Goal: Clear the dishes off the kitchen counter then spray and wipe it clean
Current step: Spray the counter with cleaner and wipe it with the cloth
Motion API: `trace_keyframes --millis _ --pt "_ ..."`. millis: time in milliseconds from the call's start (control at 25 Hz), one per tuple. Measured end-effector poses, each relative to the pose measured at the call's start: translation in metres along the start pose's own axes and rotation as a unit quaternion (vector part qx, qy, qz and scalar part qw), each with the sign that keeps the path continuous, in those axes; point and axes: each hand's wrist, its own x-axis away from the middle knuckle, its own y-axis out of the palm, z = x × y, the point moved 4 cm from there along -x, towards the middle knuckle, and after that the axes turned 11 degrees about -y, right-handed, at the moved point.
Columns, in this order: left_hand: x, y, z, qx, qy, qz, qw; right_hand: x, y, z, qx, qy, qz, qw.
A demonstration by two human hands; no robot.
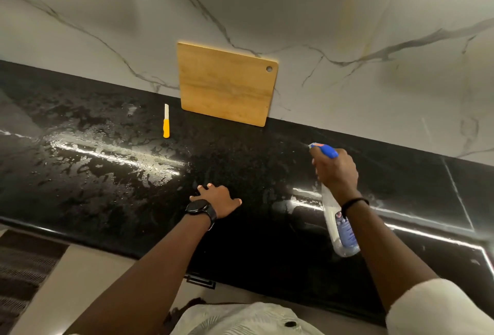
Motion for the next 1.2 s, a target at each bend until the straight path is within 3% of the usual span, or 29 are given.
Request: trace_keyframes --millis 200,360,440,600,720,880,960,1040,1200 --pt "0.007 0.0 0.01 0.012 -0.029 -0.001 0.999 -0.041 -0.011 0.003 0.01 -0.007 -0.047 0.999" --pt "0.01 0.0 0.012 -0.004 -0.033 0.015 0.999 -0.044 -0.031 0.021 -0.005 0.005 0.008 1.0" --pt "0.007 0.002 0.011 -0.018 -0.035 0.022 0.999 -0.035 -0.038 0.033 -0.036 0.008 -0.002 0.999" --pt "-0.001 0.001 0.009 -0.068 -0.008 0.008 0.998 0.006 -0.042 0.047 -0.066 0.009 -0.045 0.997" --pt "0.0 -0.012 0.019 -0.052 0.02 -0.006 0.998 0.049 -0.046 0.046 -0.018 0.01 -0.037 0.999" --pt "0.006 -0.024 0.031 -0.046 0.031 -0.023 0.998 0.097 -0.047 0.047 0.015 0.023 -0.104 0.994" --pt "0.002 -0.018 0.026 -0.04 0.036 -0.023 0.998 0.12 -0.046 0.05 0.035 0.026 -0.081 0.996" --pt "-0.001 -0.011 0.012 -0.063 0.041 -0.008 0.997 0.149 -0.037 0.052 0.034 0.026 -0.063 0.997" --pt "0.005 0.01 -0.017 -0.094 0.064 0.043 0.993 0.205 -0.008 0.05 -0.001 0.031 -0.124 0.992"
